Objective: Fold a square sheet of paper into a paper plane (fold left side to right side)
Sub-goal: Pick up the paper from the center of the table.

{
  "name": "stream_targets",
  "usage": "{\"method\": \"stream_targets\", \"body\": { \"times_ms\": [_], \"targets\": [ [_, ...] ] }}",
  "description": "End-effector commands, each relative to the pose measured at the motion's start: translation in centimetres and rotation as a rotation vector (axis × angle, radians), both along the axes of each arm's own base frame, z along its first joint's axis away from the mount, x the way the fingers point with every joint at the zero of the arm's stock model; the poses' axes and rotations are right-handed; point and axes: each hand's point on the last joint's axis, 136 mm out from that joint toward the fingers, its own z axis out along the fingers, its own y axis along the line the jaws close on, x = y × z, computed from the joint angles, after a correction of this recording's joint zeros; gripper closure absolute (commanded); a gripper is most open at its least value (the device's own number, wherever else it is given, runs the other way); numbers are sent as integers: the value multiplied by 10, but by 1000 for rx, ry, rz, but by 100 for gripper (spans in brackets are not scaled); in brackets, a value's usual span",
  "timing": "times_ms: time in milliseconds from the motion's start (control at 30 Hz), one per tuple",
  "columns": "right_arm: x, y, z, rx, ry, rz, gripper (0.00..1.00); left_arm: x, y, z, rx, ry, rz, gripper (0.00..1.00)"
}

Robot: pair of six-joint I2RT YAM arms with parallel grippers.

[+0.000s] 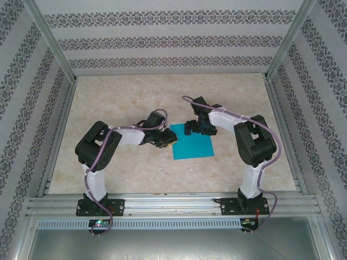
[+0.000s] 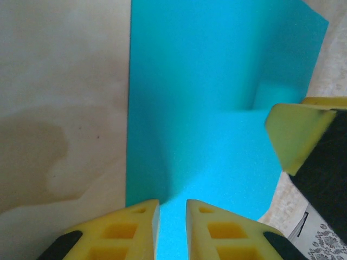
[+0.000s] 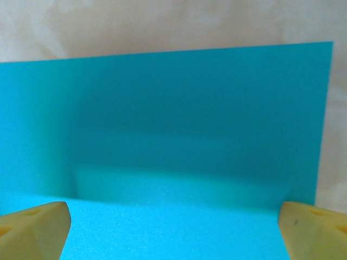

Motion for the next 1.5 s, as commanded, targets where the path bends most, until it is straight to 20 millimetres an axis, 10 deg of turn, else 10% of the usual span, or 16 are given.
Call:
{"method": "stream_targets", "body": {
  "times_ms": [0,633,1000,1467],
  "targets": [
    [-8,3,-8,-9,51,2,2,-6,1,-20,41,45,14,78],
    [1,-24,9,-60,-12,-42,2,-9,6,-23,69,48,15,78],
    [-14,1,-14,29,71,-30,2,-10,6,-24,73,53,11,78],
    [-17,27,5,89,39,3,2,-10,6,-25,75,57,9,78]
  ]
}}
